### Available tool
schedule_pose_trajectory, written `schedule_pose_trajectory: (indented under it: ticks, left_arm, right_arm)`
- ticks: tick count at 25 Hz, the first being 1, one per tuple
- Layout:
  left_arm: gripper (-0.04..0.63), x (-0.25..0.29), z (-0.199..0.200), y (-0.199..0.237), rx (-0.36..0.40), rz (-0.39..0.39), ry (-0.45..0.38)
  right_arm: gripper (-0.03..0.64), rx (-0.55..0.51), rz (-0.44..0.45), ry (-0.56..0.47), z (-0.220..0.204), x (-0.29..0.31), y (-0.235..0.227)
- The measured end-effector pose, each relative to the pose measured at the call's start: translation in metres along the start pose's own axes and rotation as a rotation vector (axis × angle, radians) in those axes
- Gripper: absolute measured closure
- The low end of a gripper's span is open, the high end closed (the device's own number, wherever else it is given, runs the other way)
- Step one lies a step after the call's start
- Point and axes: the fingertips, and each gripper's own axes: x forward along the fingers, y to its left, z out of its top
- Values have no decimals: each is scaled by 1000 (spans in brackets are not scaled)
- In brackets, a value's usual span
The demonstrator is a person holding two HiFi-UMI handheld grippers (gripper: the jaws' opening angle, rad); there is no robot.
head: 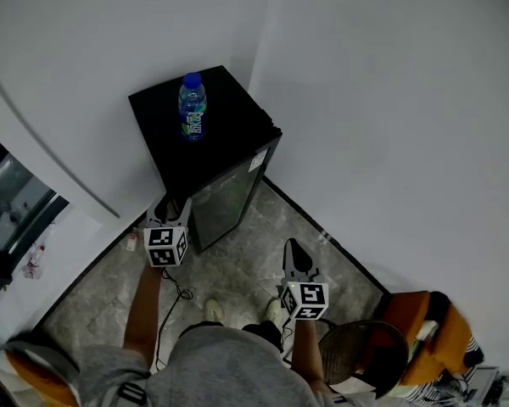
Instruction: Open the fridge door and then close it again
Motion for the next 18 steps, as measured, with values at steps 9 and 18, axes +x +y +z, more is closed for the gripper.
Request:
schedule_pose_trajectory:
  ticks: [9, 18]
  left_arm:
    - [371, -13, -6, -20, -6, 61, 7]
    - [371, -25, -11, -41, -25, 146, 1]
  right_arm:
    - [592, -13, 70, -12, 3, -3, -22]
    - [592, -24, 143, -9, 0, -6, -57]
